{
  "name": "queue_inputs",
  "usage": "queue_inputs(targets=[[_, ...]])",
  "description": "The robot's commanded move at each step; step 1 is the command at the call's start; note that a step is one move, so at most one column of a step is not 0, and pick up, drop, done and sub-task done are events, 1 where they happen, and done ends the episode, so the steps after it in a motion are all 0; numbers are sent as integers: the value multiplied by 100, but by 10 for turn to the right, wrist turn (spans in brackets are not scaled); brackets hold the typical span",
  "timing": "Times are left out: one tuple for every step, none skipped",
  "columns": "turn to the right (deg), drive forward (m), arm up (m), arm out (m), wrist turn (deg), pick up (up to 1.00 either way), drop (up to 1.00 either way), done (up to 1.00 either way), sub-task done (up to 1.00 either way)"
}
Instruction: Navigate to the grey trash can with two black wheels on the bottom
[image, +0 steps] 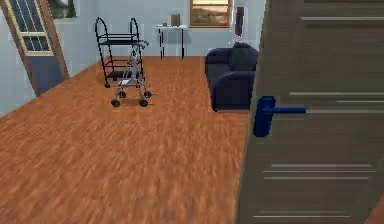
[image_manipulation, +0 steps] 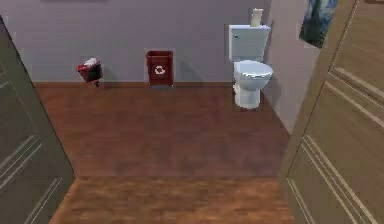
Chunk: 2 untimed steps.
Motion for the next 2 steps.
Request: queue_inputs(targets=[[450, 0, 0, 0, 0, 0, 0, 0, 0], [330, 0, 0, 0, 0, 0, 0, 0, 0]])
